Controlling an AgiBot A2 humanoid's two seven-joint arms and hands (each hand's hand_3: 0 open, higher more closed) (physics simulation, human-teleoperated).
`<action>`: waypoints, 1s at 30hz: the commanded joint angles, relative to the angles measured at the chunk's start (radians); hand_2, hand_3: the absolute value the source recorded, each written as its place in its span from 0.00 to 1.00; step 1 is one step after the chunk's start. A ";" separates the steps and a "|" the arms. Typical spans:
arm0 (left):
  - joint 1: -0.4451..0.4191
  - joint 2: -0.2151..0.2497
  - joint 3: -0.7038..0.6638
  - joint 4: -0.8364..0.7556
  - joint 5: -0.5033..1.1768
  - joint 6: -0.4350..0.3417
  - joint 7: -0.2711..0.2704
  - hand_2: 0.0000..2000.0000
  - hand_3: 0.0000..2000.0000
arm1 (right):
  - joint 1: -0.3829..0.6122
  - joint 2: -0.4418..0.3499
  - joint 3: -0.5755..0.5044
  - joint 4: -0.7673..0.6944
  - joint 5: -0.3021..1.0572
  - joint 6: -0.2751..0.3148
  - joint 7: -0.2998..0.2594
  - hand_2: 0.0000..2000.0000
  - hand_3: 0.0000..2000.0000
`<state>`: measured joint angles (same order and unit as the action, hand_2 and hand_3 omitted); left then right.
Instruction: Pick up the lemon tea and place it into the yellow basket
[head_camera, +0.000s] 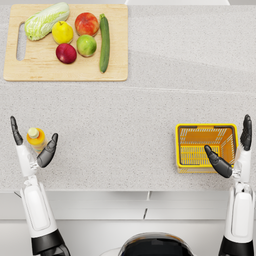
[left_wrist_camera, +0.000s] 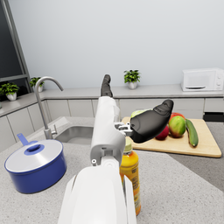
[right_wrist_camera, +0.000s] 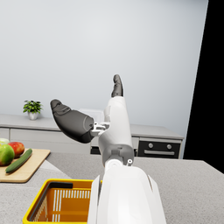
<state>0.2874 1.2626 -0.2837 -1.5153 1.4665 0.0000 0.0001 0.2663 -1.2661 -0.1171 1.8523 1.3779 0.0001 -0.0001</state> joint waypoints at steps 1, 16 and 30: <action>-0.002 0.002 0.009 0.143 0.001 0.000 0.000 0.00 0.00 | 0.012 0.000 0.015 0.017 0.000 0.000 0.000 0.00 0.00; 0.254 0.003 0.096 0.823 0.002 0.003 0.000 0.00 0.00 | -0.004 -0.024 0.076 0.047 0.002 0.000 0.000 0.00 0.00; 0.242 0.020 0.033 0.628 0.003 -0.023 -0.004 1.00 1.00 | -0.023 -0.046 0.177 -0.009 0.001 0.000 0.000 0.00 0.00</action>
<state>0.5328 1.2822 -0.2794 -0.7648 1.4692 -0.0338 -0.0006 0.2376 -1.3122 0.0123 1.8564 1.3792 0.0000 0.0000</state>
